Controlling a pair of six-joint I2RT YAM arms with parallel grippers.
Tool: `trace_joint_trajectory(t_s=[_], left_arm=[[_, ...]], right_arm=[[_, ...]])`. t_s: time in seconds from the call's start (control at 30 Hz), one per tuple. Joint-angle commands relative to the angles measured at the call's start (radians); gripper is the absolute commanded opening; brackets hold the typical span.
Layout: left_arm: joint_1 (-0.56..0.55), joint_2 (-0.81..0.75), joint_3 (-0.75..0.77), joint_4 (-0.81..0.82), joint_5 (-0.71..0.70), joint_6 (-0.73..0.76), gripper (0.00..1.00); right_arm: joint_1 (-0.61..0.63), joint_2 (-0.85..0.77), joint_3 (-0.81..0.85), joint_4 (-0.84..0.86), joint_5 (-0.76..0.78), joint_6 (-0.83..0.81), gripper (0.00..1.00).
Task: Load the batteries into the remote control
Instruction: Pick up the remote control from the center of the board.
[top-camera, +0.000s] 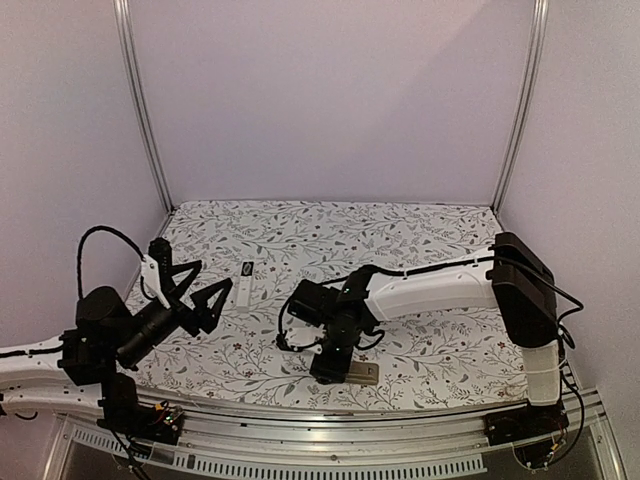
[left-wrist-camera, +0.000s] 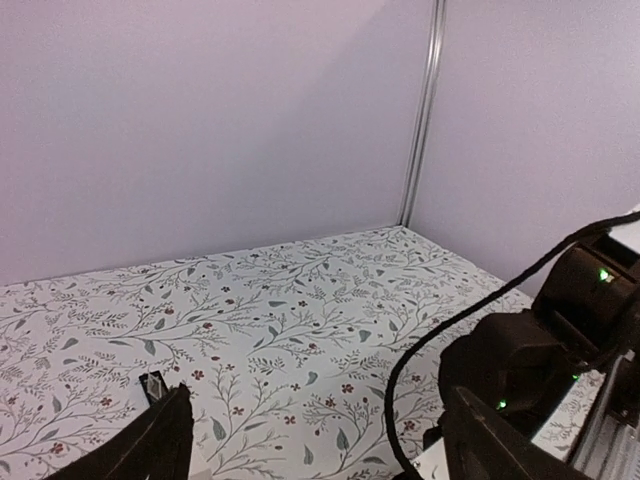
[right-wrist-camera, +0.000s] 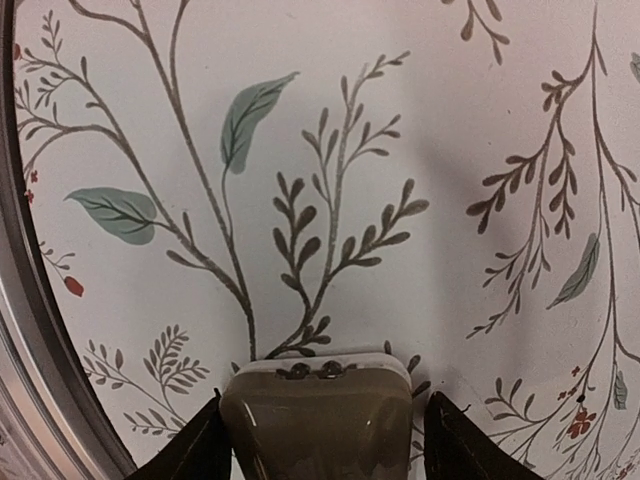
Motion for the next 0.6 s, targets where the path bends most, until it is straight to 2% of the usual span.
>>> trace_joint_trajectory(t_s=[0.0,0.07,0.17,0.23,0.43,0.57], left_arm=[[0.028,0.091,0.039,-0.034,-0.049,0.049,0.86],[0.048,0.142,0.051,-0.013,-0.046,0.054,0.86],[0.103,0.218,0.077,0.0,0.014,0.047,0.86],[0.141,0.265,0.102,0.001,0.07,0.037,0.86],[0.285,0.354,0.172,0.037,0.323,0.022,0.86],[0.322,0.408,0.225,0.029,0.38,0.061,0.86]], right_arm=[[0.008,0.023,0.019,-0.063,0.048,-0.011,0.6],[0.008,0.012,0.013,-0.069,0.051,-0.01,0.53],[0.008,0.002,0.015,-0.071,0.041,-0.009,0.3],[0.008,0.003,0.03,-0.073,0.038,-0.002,0.22],[-0.037,-0.033,0.114,-0.081,0.011,0.037,0.19],[-0.093,-0.1,0.15,-0.065,-0.037,0.055,0.19]])
